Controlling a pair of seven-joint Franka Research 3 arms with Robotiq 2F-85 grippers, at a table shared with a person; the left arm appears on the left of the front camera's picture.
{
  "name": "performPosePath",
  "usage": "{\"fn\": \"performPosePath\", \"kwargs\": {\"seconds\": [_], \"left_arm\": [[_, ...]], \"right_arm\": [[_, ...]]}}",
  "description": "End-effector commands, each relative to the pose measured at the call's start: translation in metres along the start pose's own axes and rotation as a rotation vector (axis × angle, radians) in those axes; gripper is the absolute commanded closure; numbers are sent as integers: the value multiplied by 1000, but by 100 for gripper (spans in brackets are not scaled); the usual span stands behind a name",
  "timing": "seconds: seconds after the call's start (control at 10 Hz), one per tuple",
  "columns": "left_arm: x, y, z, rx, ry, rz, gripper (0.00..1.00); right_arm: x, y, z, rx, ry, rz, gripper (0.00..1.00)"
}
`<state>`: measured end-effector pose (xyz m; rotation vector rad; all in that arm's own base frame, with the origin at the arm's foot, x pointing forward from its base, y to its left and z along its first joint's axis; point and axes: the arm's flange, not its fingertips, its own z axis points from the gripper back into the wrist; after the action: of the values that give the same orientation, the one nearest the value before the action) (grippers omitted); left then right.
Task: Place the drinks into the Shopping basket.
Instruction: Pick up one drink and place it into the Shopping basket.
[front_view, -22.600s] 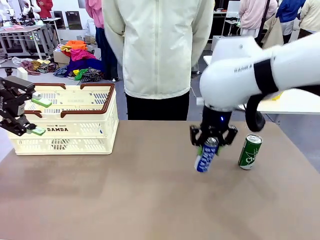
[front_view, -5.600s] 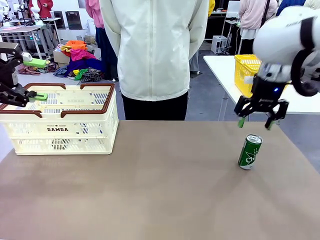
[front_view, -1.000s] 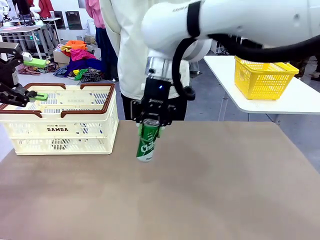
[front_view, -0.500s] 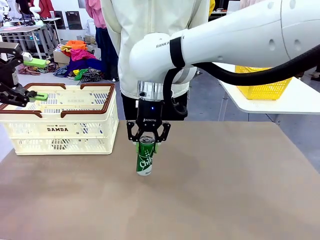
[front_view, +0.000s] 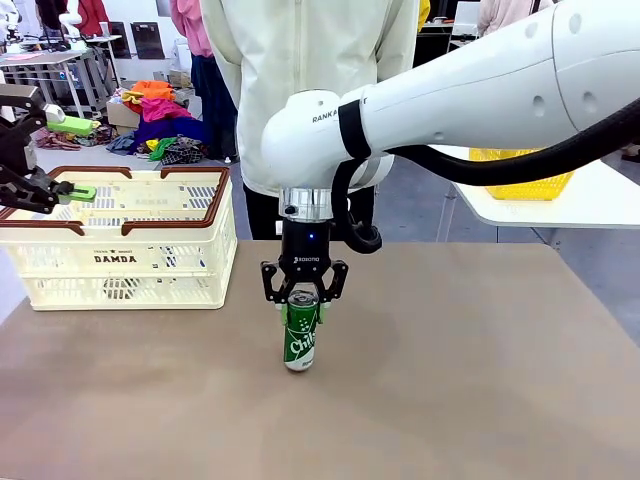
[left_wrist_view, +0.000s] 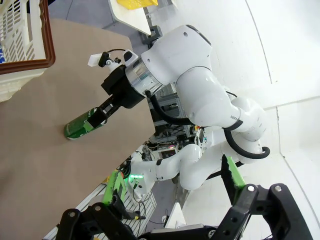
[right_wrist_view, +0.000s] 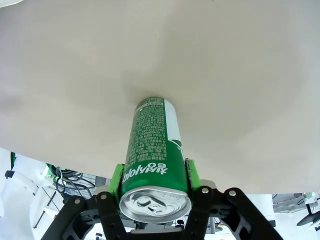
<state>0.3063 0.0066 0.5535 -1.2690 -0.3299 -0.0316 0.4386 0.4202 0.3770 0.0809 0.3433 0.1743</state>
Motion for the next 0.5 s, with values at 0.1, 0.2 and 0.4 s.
{"fn": "performPosePath", "kwargs": {"seconds": [0.1, 0.2, 0.4], "left_arm": [[-1, -3, 0, -20, -7, 10, 0], [-1, -3, 0, -20, -7, 10, 0], [-1, -3, 0, -20, -7, 10, 0]], "right_arm": [[0, 2, 7, 10, -11, -20, 100], [0, 0, 1, 1, -1, -1, 100], [-8, -21, -1, 23, -48, -26, 44]]}}
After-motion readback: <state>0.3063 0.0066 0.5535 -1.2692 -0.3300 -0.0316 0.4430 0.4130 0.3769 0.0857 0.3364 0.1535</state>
